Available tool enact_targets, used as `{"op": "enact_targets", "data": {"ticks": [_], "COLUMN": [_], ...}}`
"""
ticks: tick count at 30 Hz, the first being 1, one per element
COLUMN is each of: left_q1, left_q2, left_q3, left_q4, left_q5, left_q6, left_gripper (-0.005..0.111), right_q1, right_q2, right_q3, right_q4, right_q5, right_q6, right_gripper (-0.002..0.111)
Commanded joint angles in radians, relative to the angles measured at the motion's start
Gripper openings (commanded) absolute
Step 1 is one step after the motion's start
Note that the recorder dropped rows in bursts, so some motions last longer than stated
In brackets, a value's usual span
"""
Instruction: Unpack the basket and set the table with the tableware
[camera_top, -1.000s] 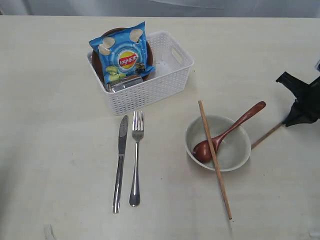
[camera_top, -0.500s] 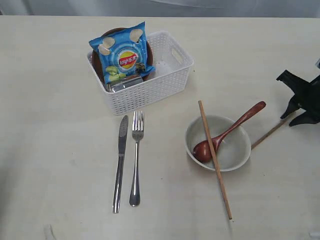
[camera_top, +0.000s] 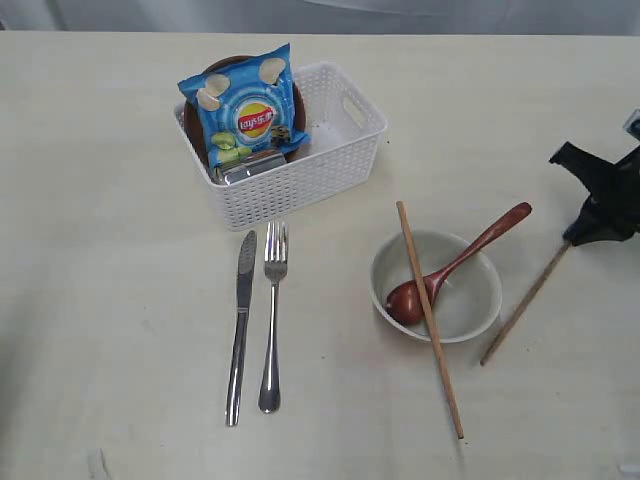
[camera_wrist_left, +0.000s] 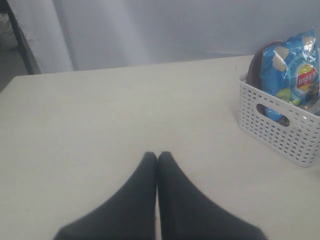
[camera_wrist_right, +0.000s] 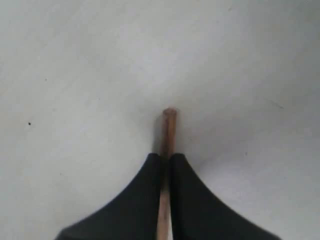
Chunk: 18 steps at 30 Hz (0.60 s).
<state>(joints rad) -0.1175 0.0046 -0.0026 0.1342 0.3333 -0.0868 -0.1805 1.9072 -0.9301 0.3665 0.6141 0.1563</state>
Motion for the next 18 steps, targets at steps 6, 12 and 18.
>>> {"op": "enact_targets", "data": {"ticks": [6,12,18], "left_q1": [0.004,0.004,0.004], "left_q2": [-0.005,-0.005,-0.005], "left_q3": [0.003,0.003,0.003], "left_q4": [0.000,0.000,0.000], "left_q5": [-0.007,-0.007,-0.007], "left_q6": [0.002,0.002,0.002], "left_gripper": [0.000,0.000,0.000], "right_q1": [-0.001,-0.001,-0.001], "right_q2": [-0.037,-0.152,-0.254], "right_q3": [0.013,0.013,0.010], "right_q4": [-0.153,-0.264,-0.266], "right_q5": [0.021,0.026,0.103], "right_q6": [-0.023,-0.028,-0.109], "right_gripper": [-0.001,-0.001,-0.001]}}
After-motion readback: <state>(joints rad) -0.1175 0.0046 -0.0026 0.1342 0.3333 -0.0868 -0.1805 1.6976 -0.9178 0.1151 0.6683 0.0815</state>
